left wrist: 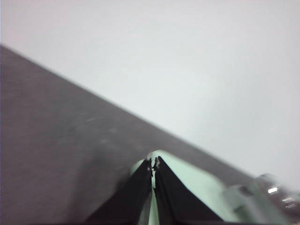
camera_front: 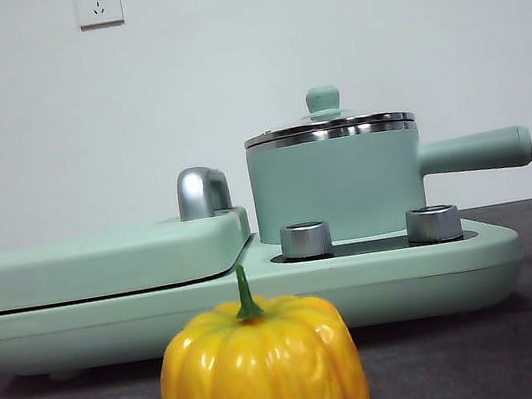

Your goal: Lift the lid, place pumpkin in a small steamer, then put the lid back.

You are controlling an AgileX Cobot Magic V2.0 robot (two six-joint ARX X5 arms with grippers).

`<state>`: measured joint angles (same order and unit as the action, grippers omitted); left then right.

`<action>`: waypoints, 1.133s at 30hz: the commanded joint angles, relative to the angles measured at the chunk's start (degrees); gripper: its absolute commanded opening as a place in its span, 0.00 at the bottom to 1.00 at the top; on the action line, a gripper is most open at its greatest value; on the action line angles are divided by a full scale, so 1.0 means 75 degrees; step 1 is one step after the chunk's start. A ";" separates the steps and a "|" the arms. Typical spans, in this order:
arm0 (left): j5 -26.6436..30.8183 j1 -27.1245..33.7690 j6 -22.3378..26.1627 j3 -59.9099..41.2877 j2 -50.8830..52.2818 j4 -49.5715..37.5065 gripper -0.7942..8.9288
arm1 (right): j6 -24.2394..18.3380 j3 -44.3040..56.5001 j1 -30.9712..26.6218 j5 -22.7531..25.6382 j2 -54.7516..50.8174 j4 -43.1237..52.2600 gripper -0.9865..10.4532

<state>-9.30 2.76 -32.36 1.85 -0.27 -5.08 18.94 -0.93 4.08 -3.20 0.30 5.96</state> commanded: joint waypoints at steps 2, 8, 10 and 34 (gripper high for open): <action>-0.0166 0.0000 -0.0769 -0.0085 0.0012 -0.0592 0.09 | 0.1629 0.0000 0.0003 -0.0341 -0.0012 0.0358 0.10; -0.0137 0.0000 -0.0711 0.0612 -0.0070 -0.0536 0.09 | 0.1623 -0.0702 0.0003 -0.0766 0.0035 0.0105 0.10; -0.0137 0.0000 -0.0565 0.1078 -0.0239 0.0050 0.09 | 0.1609 -0.1172 0.0003 -0.0766 0.0184 -0.0341 0.10; -0.1329 -0.0111 0.2917 0.6510 -0.4479 0.3824 0.09 | -0.2229 -0.6242 0.0131 -0.1868 0.4334 -0.3678 0.10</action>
<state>-18.44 2.13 -14.33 49.32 -32.93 23.70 5.93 -46.74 4.60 -16.91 31.75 -21.47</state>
